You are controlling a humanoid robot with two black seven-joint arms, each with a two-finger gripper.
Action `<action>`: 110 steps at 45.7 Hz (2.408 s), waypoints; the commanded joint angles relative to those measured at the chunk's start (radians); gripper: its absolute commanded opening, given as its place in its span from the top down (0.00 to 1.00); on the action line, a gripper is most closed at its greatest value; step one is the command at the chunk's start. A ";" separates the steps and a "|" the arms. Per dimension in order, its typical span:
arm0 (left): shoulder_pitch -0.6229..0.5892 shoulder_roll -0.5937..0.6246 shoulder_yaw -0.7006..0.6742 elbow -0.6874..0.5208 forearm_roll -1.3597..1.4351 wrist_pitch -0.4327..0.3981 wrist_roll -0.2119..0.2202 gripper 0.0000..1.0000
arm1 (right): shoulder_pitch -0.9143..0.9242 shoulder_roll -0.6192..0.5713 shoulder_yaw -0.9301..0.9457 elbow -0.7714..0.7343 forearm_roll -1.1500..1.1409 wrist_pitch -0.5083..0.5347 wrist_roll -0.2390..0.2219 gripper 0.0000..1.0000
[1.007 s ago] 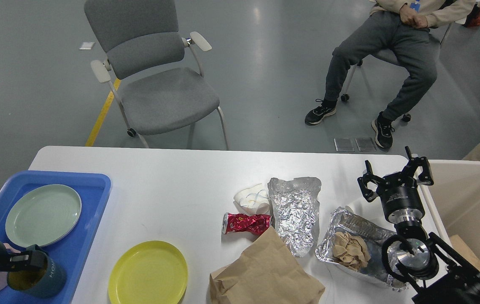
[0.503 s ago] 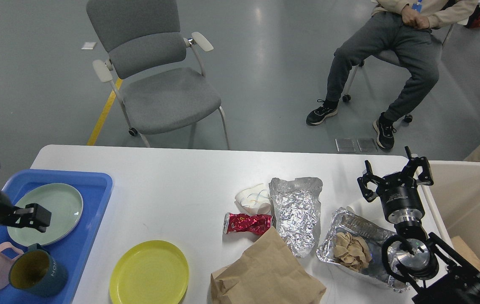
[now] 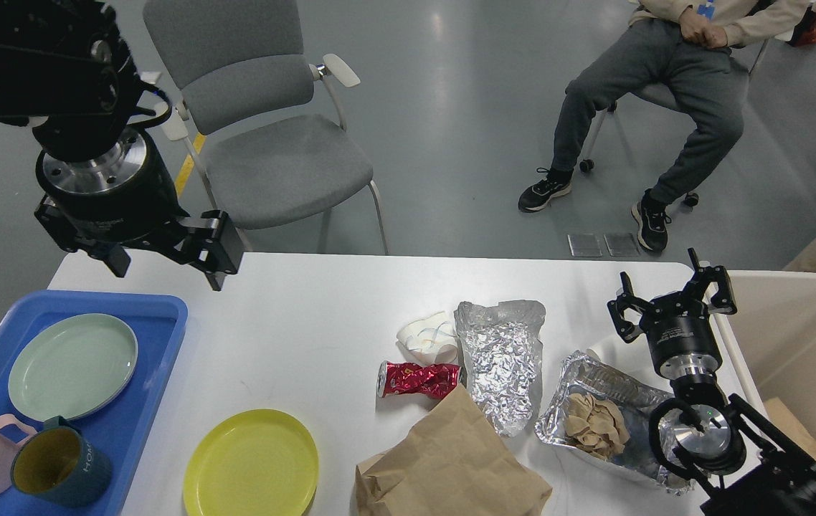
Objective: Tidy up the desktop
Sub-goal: 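Open the left gripper and raise it off the mug, then lower the left gripper to the yellow plate rim and grasp it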
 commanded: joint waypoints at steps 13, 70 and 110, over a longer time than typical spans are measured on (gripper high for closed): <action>-0.073 -0.076 0.010 -0.131 -0.233 0.037 -0.010 0.04 | 0.000 0.000 -0.001 -0.001 0.000 0.000 0.000 0.00; 0.954 0.158 -0.034 -0.010 -0.246 0.785 -0.062 0.04 | 0.000 0.000 -0.001 -0.001 0.000 0.000 0.002 0.00; 1.177 0.184 -0.168 0.112 -0.118 0.937 -0.052 0.51 | 0.000 0.000 0.001 -0.001 0.000 0.000 0.000 0.00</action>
